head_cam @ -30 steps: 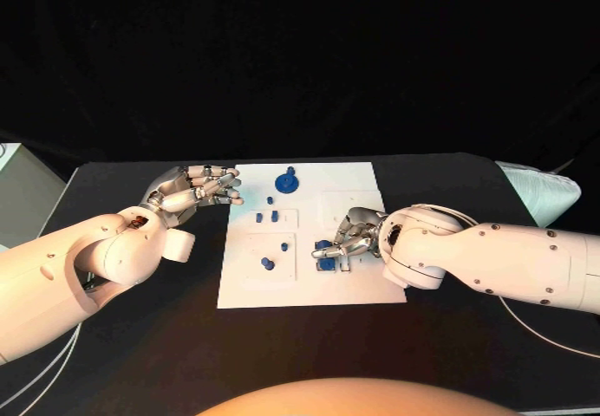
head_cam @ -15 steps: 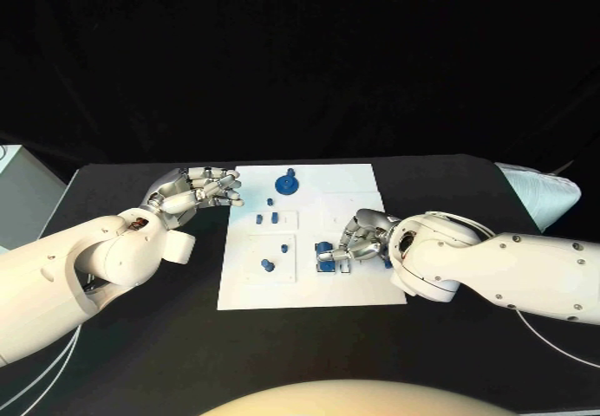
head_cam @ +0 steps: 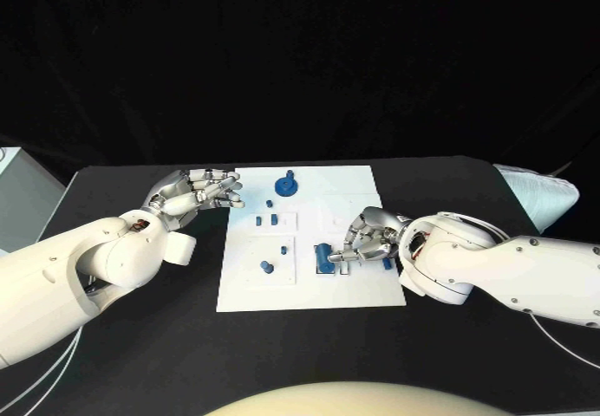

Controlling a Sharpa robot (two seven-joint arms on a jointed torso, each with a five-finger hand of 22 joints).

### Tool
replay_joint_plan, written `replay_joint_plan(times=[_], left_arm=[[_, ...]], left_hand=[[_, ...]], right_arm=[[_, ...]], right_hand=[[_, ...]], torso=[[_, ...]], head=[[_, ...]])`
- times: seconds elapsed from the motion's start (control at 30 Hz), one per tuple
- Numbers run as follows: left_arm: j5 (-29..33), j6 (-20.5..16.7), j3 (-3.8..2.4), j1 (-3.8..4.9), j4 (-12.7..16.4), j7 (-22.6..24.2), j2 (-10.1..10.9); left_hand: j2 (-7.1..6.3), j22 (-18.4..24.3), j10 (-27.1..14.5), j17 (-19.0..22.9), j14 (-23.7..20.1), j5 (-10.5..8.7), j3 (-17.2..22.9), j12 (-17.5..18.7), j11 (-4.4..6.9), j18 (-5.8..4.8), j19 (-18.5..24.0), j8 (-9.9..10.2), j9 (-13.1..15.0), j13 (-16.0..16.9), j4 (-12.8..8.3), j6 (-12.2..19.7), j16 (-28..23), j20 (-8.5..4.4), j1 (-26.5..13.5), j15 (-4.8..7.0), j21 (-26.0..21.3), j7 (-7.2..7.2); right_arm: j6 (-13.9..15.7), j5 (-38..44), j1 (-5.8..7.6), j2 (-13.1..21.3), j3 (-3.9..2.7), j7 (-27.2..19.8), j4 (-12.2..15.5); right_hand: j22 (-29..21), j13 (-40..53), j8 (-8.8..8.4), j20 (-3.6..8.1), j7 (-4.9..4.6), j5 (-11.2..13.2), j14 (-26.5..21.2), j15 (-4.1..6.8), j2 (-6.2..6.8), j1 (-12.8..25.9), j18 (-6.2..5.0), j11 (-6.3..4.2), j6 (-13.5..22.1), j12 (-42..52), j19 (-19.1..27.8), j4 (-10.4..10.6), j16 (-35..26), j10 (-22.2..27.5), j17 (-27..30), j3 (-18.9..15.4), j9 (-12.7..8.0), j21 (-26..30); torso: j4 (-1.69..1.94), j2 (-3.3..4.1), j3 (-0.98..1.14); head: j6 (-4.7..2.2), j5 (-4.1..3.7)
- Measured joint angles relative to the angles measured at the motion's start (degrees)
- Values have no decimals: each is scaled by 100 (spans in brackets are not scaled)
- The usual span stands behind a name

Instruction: Assemble the parts on the task board

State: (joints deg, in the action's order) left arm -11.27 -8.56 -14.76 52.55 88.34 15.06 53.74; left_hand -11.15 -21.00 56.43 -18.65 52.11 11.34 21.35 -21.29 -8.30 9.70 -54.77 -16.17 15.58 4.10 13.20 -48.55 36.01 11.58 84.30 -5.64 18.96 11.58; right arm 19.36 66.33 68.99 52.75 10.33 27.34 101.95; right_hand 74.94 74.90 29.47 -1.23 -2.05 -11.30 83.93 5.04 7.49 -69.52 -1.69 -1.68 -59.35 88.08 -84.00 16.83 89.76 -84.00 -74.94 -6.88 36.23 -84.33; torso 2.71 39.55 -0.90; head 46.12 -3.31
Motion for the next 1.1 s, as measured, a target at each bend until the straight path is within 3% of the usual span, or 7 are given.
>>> replay_joint_plan(times=[0.2,1.1], left_arm=[[1,1,2,0,-5,-3,-5],[2,2,2,-1,5,-15,7]], left_hand=[[0,0,0,0,0,0,16,0,0,0,0,0,0,-5,16,0,-22,0,0,0,0,0],[0,-1,0,-3,0,0,16,0,0,1,0,0,0,-4,16,0,-21,0,0,0,0,0]], right_arm=[[-128,72,-28,1,0,-60,-8],[-67,419,-139,-209,0,211,-133]], right_hand=[[-1,5,1,0,0,0,0,0,-57,-472,0,0,0,1,0,-14,0,0,1,140,5,-48],[-2,3,23,42,38,-89,21,20,-116,-530,-1,-41,-38,180,-1,-8,0,0,2,210,4,-134]], torso=[[5,5,-3],[5,9,-7]], head=[[15,7],[67,28]])
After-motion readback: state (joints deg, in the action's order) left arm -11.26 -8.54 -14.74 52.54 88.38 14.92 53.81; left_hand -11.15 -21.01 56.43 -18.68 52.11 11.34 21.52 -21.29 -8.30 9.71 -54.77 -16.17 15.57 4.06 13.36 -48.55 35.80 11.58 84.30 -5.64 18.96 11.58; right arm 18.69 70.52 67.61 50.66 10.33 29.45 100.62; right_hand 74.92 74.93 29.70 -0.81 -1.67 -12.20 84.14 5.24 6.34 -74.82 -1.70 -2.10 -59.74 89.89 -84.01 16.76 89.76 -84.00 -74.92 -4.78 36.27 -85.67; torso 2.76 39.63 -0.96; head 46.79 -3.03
